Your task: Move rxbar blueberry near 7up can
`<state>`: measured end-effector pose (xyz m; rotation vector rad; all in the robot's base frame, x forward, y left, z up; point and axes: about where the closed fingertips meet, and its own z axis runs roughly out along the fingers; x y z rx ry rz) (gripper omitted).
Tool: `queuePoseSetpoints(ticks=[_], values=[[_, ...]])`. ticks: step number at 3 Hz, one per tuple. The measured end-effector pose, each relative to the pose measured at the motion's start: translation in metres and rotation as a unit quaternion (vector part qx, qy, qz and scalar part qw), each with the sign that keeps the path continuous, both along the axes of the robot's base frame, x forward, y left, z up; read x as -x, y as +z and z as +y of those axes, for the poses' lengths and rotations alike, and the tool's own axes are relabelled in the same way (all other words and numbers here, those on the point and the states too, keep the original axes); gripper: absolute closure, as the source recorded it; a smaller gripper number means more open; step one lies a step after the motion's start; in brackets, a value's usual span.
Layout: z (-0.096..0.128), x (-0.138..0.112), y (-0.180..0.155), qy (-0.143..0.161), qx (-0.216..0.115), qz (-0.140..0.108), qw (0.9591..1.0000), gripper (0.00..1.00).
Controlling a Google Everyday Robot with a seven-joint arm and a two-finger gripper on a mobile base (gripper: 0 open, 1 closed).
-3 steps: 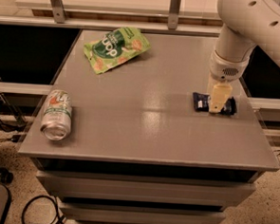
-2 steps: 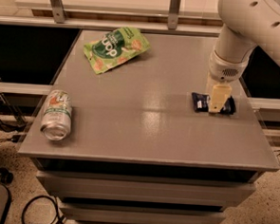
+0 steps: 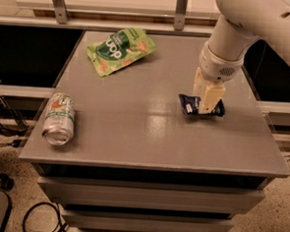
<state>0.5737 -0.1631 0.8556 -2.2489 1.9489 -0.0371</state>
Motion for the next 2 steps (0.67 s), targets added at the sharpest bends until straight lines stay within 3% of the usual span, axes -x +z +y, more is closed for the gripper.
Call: queuePoseSetpoints(ticks=[1,2], values=[[0.0417,0.0242,-0.0022,0.094,-0.014,0.028,0.9951,1.0],[0.0418,0.0239,-0.0024,0.093,-0.015,0.027,0.9952,1.0]])
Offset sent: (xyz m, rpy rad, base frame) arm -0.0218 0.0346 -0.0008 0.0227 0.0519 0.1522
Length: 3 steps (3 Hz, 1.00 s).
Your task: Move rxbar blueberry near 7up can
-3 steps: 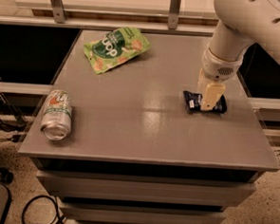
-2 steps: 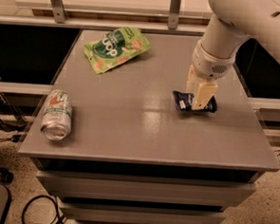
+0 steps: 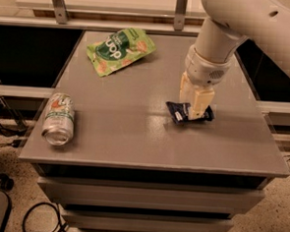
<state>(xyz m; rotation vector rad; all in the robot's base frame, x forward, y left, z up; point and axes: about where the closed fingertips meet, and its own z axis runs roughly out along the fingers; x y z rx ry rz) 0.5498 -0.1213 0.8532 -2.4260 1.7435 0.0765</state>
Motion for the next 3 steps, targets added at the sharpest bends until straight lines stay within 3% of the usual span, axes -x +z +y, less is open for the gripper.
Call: queuePoseSetpoints(ticks=[1,2,3], values=[[0.018,0.0,0.005,0.037,0.009,-0.016,0.9992,1.0],[0.064,0.003,0.016,0.13,0.049,-0.055,0.9888,1.0],[0.112,0.01,0.025,0.226,0.084,-0.081,0.9671,1.0]])
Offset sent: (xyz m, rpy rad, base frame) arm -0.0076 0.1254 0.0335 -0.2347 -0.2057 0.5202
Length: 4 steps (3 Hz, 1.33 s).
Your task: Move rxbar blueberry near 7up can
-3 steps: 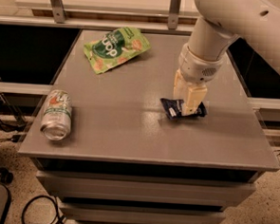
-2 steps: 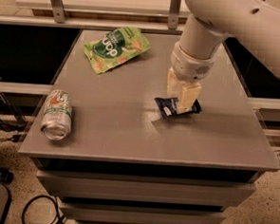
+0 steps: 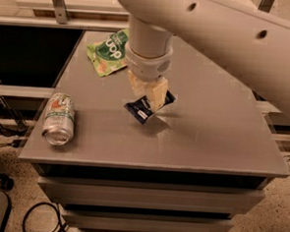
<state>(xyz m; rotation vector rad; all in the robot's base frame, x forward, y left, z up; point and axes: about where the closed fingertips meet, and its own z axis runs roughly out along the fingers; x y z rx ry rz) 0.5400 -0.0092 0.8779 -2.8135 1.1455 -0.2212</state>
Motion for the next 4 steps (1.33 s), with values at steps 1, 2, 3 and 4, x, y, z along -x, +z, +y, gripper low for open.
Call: queuePoseSetpoints(ticks=[1,2,3,4], values=[[0.048,0.009,0.002,0.088,0.02,-0.005,0.9959,1.0],[0.087,0.018,-0.001,0.158,0.026,0.008,0.9871,1.0],[0.115,0.024,-0.007,0.199,0.018,0.027,0.9794,1.0],[0.132,0.025,-0.009,0.215,0.003,0.044,0.9757,0.82]])
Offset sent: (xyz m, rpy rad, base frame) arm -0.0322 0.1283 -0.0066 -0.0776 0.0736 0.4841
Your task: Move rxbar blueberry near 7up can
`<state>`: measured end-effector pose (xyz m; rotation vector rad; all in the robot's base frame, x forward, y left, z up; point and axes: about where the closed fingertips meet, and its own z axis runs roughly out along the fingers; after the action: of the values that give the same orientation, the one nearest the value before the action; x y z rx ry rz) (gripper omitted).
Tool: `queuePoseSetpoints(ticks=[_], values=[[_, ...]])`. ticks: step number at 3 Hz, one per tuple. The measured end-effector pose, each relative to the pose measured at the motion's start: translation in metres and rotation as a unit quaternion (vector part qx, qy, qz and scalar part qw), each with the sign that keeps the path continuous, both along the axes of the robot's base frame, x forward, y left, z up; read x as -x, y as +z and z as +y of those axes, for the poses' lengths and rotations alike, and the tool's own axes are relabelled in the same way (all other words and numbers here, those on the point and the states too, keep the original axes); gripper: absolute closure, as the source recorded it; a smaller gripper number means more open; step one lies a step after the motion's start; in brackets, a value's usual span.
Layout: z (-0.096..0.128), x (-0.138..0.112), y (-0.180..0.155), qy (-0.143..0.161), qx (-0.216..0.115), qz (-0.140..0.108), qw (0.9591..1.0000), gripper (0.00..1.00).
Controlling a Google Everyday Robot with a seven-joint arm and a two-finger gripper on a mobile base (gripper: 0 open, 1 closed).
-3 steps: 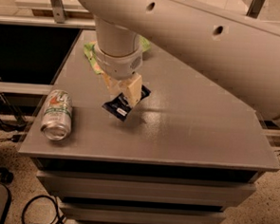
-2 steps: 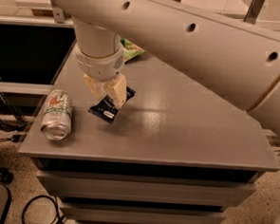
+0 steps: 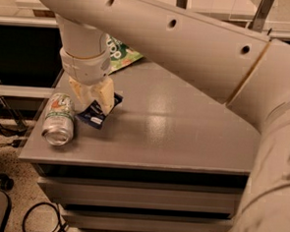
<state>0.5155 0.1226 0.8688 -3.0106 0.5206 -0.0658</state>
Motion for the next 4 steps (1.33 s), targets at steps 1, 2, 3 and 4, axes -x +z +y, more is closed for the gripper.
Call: queuePoseSetpoints(ticks=[1,2,3,4], values=[[0.01,0.001,-0.001,0.009,-0.007,0.012,0.9999,0.59],[0.017,0.001,-0.002,0.014,-0.012,0.018,0.9997,0.35],[0.02,0.001,-0.002,0.017,-0.012,0.02,0.9996,0.12],[0.022,-0.003,-0.003,0.018,-0.013,0.021,0.9995,0.0]])
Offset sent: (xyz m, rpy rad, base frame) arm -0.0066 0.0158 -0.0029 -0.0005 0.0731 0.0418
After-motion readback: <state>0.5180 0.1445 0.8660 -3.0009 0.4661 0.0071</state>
